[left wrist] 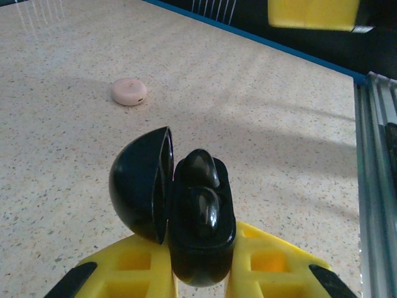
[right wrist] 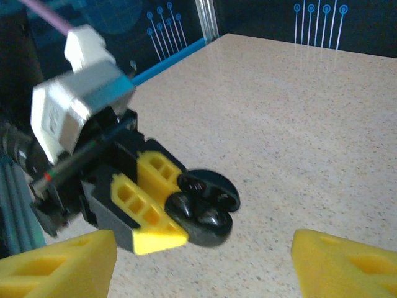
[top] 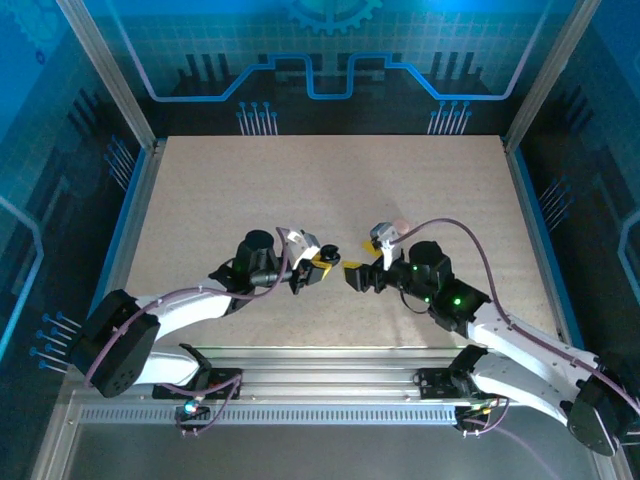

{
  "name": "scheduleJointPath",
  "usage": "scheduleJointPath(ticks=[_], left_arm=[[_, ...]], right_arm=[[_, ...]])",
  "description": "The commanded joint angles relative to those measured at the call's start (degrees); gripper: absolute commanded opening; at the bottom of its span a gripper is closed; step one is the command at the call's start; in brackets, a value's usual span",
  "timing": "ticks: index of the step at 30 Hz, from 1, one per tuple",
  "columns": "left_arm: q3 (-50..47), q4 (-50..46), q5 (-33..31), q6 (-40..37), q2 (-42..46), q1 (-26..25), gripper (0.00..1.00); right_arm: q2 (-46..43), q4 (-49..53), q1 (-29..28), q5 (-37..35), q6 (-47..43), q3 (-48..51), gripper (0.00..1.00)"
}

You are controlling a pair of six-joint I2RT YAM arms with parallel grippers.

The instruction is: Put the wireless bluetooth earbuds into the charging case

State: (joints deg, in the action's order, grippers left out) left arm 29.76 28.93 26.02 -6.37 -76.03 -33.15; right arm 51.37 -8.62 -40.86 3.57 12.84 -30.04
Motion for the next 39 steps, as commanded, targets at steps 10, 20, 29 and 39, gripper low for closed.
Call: scheduleJointPath(ticks=[10,20,29,39], left_arm=[[1.93,7.28,14.10,0.67,-5.52,4.49,0.07],[1.71,7.94,17.82,-2.56,-5.99,4.54,0.07],[1.38,7.18,20.37,-4.68,-4.13,4.47,0.07],[1.18,6.76,21.21,-5.34,-2.39,4.00,0.07]], right_arm=[[-1.01,-0.74,7.53,16.14,-21.69,1.72,0.82],[0.25,1.94,10.98,20.48,-30.85,1.48,0.92],[7.15,6.50,11.69,26.21,-35.47,-2.92,0.89],[16.23,10.82,11.68,30.00,-38.59,-9.56,0.85]])
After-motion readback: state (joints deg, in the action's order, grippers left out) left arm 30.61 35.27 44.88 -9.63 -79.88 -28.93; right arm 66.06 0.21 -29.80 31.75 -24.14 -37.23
